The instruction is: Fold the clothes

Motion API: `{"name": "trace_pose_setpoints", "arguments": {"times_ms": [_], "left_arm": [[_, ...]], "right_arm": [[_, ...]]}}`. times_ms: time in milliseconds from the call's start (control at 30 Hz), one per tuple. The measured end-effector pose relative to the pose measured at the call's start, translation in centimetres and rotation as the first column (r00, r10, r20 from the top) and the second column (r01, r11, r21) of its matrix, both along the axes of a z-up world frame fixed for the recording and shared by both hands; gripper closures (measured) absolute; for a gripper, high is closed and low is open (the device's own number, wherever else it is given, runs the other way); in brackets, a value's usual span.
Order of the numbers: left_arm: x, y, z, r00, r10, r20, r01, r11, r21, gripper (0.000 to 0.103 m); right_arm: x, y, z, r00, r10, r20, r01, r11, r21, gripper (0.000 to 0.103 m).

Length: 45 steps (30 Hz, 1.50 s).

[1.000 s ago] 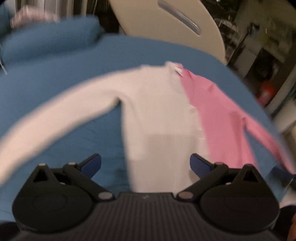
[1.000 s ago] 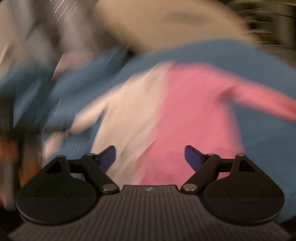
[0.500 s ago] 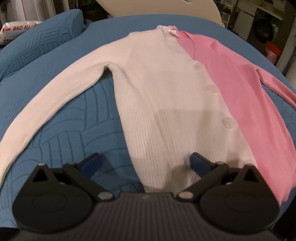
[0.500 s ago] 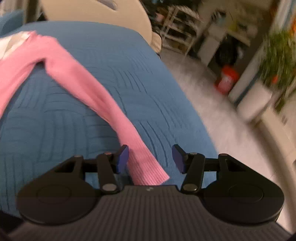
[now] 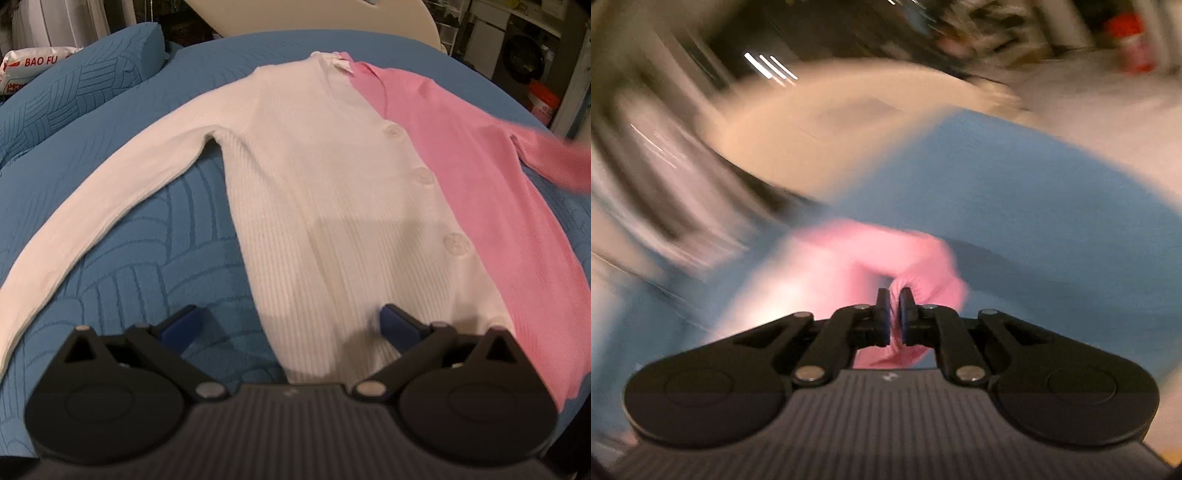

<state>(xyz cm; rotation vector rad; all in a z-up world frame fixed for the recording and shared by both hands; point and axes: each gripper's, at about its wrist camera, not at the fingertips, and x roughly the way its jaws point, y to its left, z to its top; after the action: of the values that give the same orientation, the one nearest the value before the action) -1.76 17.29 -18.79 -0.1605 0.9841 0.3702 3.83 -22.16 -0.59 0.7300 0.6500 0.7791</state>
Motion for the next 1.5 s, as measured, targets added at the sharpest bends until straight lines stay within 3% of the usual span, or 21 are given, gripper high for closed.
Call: {"name": "trace_pose_setpoints", "arguments": {"times_ms": [133, 233, 300, 333, 400, 433, 467, 533, 600, 700, 800, 933, 1000, 1100, 1167, 1233, 1267, 1300, 1367, 1433, 1500], "left_arm": [[-0.1, -0.1, 0.0, 1.0, 0.0, 0.002, 0.0, 1.0, 0.002, 0.0], [-0.3, -0.2, 0.0, 1.0, -0.005, 0.006, 0.005, 1.0, 0.008, 0.0], [-0.4, -0.2, -0.1, 1.0, -0.008, 0.008, 0.008, 1.0, 0.01, 0.0], [-0.5, -0.2, -0.1, 1.0, -0.009, 0.009, 0.009, 1.0, 0.012, 0.0], [-0.4, -0.2, -0.1, 1.0, -0.008, 0.006, 0.008, 1.0, 0.011, 0.0], [-0.4, -0.2, -0.1, 1.0, -0.007, 0.006, 0.007, 1.0, 0.011, 0.0], [-0.4, -0.2, -0.1, 1.0, -0.006, 0.005, 0.006, 1.0, 0.012, 0.0], [-0.3, -0.3, -0.1, 1.0, -0.006, 0.006, 0.006, 1.0, 0.015, 0.0], [-0.4, -0.3, -0.1, 1.0, -0.007, 0.007, 0.007, 1.0, 0.018, 0.0], [-0.5, -0.2, -0.1, 1.0, -0.009, 0.008, 0.009, 1.0, 0.017, 0.0], [-0.5, -0.1, 0.0, 1.0, -0.015, 0.002, 0.015, 1.0, 0.012, 0.0], [-0.7, 0.7, 1.6, 0.999, -0.054, -0.007, 0.054, 0.998, 0.018, 0.002], [-2.0, 1.0, 3.6, 0.998, -0.061, 0.025, 0.058, 0.993, 0.104, 0.001], [-5.3, 1.8, 7.4, 0.993, -0.098, 0.068, 0.069, 0.939, 0.336, 0.0], [-7.5, 3.1, 7.8, 0.995, -0.098, -0.024, 0.095, 0.822, 0.562, 0.0], [-8.8, 4.5, 6.3, 0.984, -0.094, -0.151, 0.171, 0.726, 0.666, 0.001], [-9.3, 5.2, 5.6, 0.976, -0.089, -0.199, 0.205, 0.692, 0.693, 0.005], [-9.8, 6.1, 4.8, 0.968, -0.081, -0.238, 0.228, 0.685, 0.692, 0.011], [-11.3, 8.8, 3.3, 0.948, -0.054, -0.313, 0.252, 0.728, 0.637, 0.029], [-12.4, 11.6, 3.3, 0.963, -0.022, -0.269, 0.161, 0.848, 0.505, 0.034], [-12.8, 13.5, 2.8, 0.967, -0.019, -0.253, 0.115, 0.922, 0.37, 0.06]], "right_arm": [[0.6, 1.3, -2.0, 0.981, 0.049, -0.186, -0.027, 0.993, 0.118, 0.093], [2.5, 2.3, -7.6, 0.877, -0.076, -0.475, -0.002, 0.987, -0.16, 0.092], [2.9, 2.5, -9.9, 0.799, -0.159, -0.58, -0.022, 0.956, -0.292, 0.091], [2.7, 2.5, -9.7, 0.803, -0.185, -0.567, -0.011, 0.946, -0.325, 0.088], [2.0, 2.5, -8.6, 0.831, -0.232, -0.506, 0.033, 0.928, -0.371, 0.065], [1.5, 2.7, -7.6, 0.858, -0.284, -0.429, 0.078, 0.896, -0.438, 0.043], [0.9, 3.0, -6.4, 0.883, -0.342, -0.322, 0.139, 0.845, -0.517, 0.037], [-0.2, 4.2, -5.3, 0.924, -0.348, -0.157, 0.192, 0.78, -0.596, 0.037], [0.4, 6.6, -5.5, 0.975, -0.172, -0.144, 0.053, 0.801, -0.596, 0.038], [2.0, 9.4, -6.9, 0.975, -0.042, -0.216, -0.107, 0.77, -0.629, 0.038], [3.9, 10.6, -7.3, 0.981, -0.09, -0.172, -0.051, 0.735, -0.677, 0.037], [3.5, 12.4, -7.0, 0.989, -0.09, -0.113, 0.016, 0.847, -0.531, 0.038], [1.8, 14.4, -7.4, 0.996, -0.073, -0.06, 0.034, 0.865, -0.501, 0.037], [0.5, 17.0, -7.7, 1.0, 0.016, 0.014, -0.006, 0.859, -0.512, 0.038], [-0.3, 17.7, -8.6, 0.994, 0.106, 0.01, -0.084, 0.838, -0.539, 0.038], [-0.3, 18.5, -9.0, 0.991, 0.137, 0.008, -0.108, 0.814, -0.57, 0.038], [-0.2, 19.1, -9.1, 0.989, 0.15, 0.008, -0.117, 0.802, -0.586, 0.038], [-0.2, 19.1, -9.0, 0.988, 0.153, 0.007, -0.12, 0.802, -0.585, 0.038], [0.0, 18.3, -8.7, 0.99, 0.143, -0.002, -0.119, 0.817, -0.564, 0.038], [-0.3, 17.1, -8.4, 0.992, 0.124, -0.017, -0.113, 0.828, -0.549, 0.038], [0.2, 17.2, -8.9, 0.993, 0.11, -0.038, -0.113, 0.835, -0.539, 0.038]]}}
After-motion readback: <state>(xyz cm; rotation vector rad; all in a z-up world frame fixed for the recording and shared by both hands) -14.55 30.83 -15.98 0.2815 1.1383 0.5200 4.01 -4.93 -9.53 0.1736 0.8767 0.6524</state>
